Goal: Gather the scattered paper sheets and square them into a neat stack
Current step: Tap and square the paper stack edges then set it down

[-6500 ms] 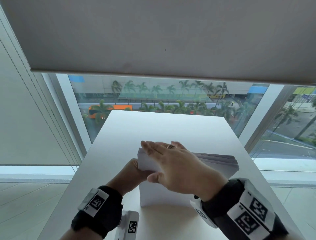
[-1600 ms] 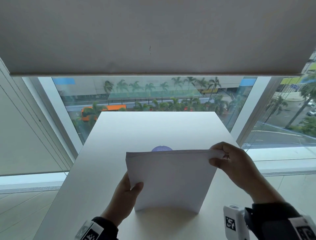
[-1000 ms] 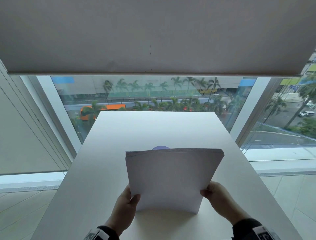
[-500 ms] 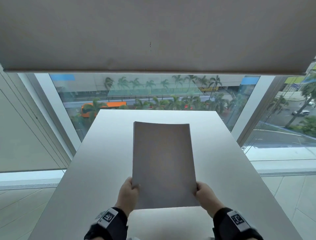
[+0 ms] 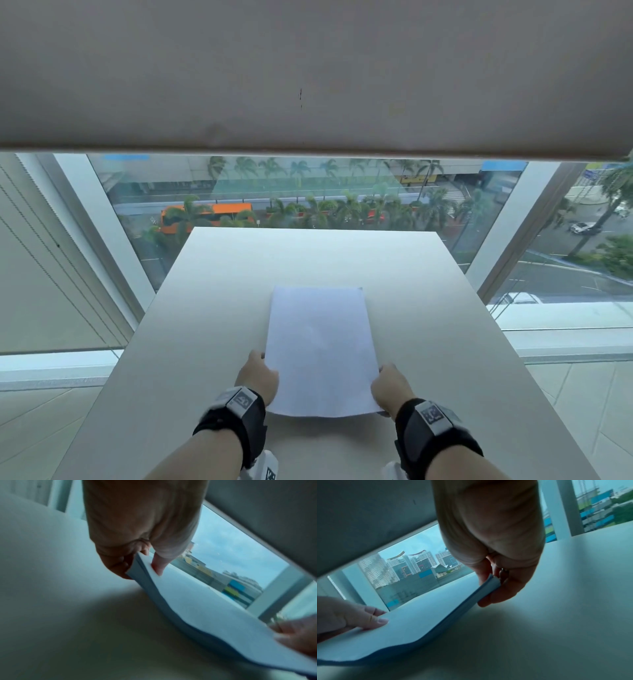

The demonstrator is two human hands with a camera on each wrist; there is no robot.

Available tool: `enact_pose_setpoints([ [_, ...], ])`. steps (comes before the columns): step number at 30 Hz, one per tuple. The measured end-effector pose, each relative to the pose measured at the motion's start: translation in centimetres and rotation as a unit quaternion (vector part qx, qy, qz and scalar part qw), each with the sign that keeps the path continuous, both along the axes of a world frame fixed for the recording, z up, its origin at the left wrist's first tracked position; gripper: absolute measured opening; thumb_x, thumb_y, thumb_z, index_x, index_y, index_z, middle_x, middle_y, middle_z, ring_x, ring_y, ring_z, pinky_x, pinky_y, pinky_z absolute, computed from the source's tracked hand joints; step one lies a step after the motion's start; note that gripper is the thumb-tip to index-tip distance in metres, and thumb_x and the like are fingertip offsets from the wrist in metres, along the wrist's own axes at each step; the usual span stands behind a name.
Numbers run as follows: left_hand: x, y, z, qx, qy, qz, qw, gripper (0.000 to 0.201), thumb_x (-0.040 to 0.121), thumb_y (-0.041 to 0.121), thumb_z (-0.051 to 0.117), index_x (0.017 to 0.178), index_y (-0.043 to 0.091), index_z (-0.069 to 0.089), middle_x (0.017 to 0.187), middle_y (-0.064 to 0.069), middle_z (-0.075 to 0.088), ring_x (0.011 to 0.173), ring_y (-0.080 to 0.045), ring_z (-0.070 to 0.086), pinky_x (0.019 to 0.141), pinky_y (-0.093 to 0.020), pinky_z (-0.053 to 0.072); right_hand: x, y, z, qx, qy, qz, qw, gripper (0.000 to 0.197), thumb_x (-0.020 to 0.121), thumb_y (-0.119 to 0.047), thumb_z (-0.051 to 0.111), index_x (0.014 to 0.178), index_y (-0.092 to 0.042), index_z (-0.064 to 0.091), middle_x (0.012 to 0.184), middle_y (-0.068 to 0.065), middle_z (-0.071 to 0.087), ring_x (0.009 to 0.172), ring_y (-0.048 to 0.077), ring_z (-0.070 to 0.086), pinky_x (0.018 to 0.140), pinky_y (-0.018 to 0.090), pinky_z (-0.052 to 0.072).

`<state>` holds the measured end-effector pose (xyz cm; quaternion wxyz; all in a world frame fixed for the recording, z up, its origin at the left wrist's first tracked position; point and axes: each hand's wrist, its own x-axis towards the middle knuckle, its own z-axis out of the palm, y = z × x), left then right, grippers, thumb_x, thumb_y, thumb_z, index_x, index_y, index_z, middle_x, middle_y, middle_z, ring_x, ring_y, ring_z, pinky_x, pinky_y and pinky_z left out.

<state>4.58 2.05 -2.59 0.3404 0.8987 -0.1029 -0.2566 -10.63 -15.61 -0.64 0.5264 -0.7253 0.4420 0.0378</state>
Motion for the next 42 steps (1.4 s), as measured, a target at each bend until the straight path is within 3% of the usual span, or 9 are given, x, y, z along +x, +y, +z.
enact_pose_setpoints([
  [2,0.2,-0.3,0.0,0.037,-0.019,-0.013,0.999,0.032,0.086,0.015,0.049,0.117,0.007,0.045,0.111,-0.014,0.062,0.101,-0.033,0.059,0.079,-0.032,0.043,0.2,1.1,0.6,-0.164,0.233,0.158,0.945,0.046,0.090,-0.045,0.043,0.058,-0.013,0.047,0.055,-0.008,0.027,0.044,0.008,0.012,0.042,0.020,0.010],
  [5,0.6,-0.5,0.2,0.068,-0.033,-0.030,0.997,0.031,0.086,0.015,0.048,0.115,0.007,0.047,0.109,-0.014,0.062,0.094,-0.031,0.057,0.074,-0.030,0.042,0.6,0.8,0.0,-0.256,0.284,0.265,0.885,0.041,0.092,-0.012,0.048,0.056,-0.009,0.029,0.057,0.000,0.026,0.052,0.012,0.021,0.050,0.025,0.010],
  [8,0.9,-0.6,0.2,0.083,-0.037,-0.038,0.995,0.033,0.085,0.015,0.047,0.115,0.004,0.049,0.112,-0.015,0.061,0.097,-0.032,0.057,0.080,-0.033,0.045,1.4,1.2,1.3,-0.258,0.157,0.049,0.952,0.017,0.075,-0.030,0.064,0.070,-0.021,0.050,0.056,-0.008,0.010,0.047,0.006,0.006,0.045,0.015,0.003],
  [10,0.9,-0.6,0.3,0.085,-0.034,-0.035,0.995,0.035,0.084,0.015,0.045,0.116,0.002,0.051,0.118,-0.017,0.057,0.105,-0.033,0.056,0.089,-0.035,0.046,1.2,1.1,0.5,-0.201,0.149,-0.010,0.968,0.025,0.086,-0.015,0.049,0.111,-0.016,0.051,0.062,-0.007,0.018,0.051,0.004,0.015,0.048,0.011,0.016],
  [16,-0.6,0.8,1.4,0.057,0.016,-0.103,0.993,0.080,0.078,0.021,0.053,0.146,0.017,0.013,0.135,-0.015,0.039,0.116,-0.030,0.048,0.092,-0.034,0.043,-0.3,0.5,0.7,-0.080,0.132,0.035,0.987,0.019,0.086,-0.011,0.046,0.099,-0.011,0.032,0.092,0.003,0.044,0.070,0.016,0.043,0.059,0.021,0.037],
  [22,-2.3,2.5,1.1,0.118,-0.036,-0.223,0.967,0.086,0.077,0.013,0.051,0.149,0.029,0.008,0.138,-0.008,0.033,0.126,-0.025,0.038,0.102,-0.031,0.041,-2.1,1.2,1.6,-0.152,0.133,0.209,0.957,0.078,0.076,-0.013,0.058,0.144,-0.021,0.018,0.122,0.010,0.045,0.106,0.024,0.050,0.081,0.023,0.045],
  [25,-2.7,2.5,0.8,0.152,-0.086,-0.225,0.958,0.073,0.080,0.010,0.047,0.146,0.024,0.020,0.134,-0.007,0.038,0.122,-0.025,0.040,0.099,-0.029,0.041,-2.0,2.1,1.4,-0.241,0.170,0.249,0.923,0.057,0.080,-0.007,0.052,0.133,-0.015,0.032,0.116,0.010,0.041,0.106,0.027,0.052,0.089,0.028,0.046],
  [29,-2.7,2.3,1.0,0.159,-0.108,-0.212,0.958,0.047,0.076,0.008,0.046,0.122,0.015,0.046,0.111,-0.007,0.048,0.106,-0.026,0.051,0.091,-0.031,0.047,-2.0,2.6,1.8,-0.281,0.169,0.241,0.914,0.029,0.079,0.001,0.048,0.093,-0.018,0.031,0.095,0.005,0.037,0.081,0.023,0.044,0.073,0.027,0.046],
  [42,-2.5,1.9,1.3,0.182,-0.136,-0.216,0.950,0.040,0.078,0.012,0.052,0.118,0.013,0.053,0.099,-0.003,0.040,0.087,-0.019,0.045,0.085,-0.025,0.046,-1.3,3.3,1.7,-0.303,0.181,0.227,0.908,0.043,0.080,0.005,0.045,0.120,-0.012,0.039,0.094,0.006,0.032,0.079,0.024,0.041,0.069,0.027,0.039],
])
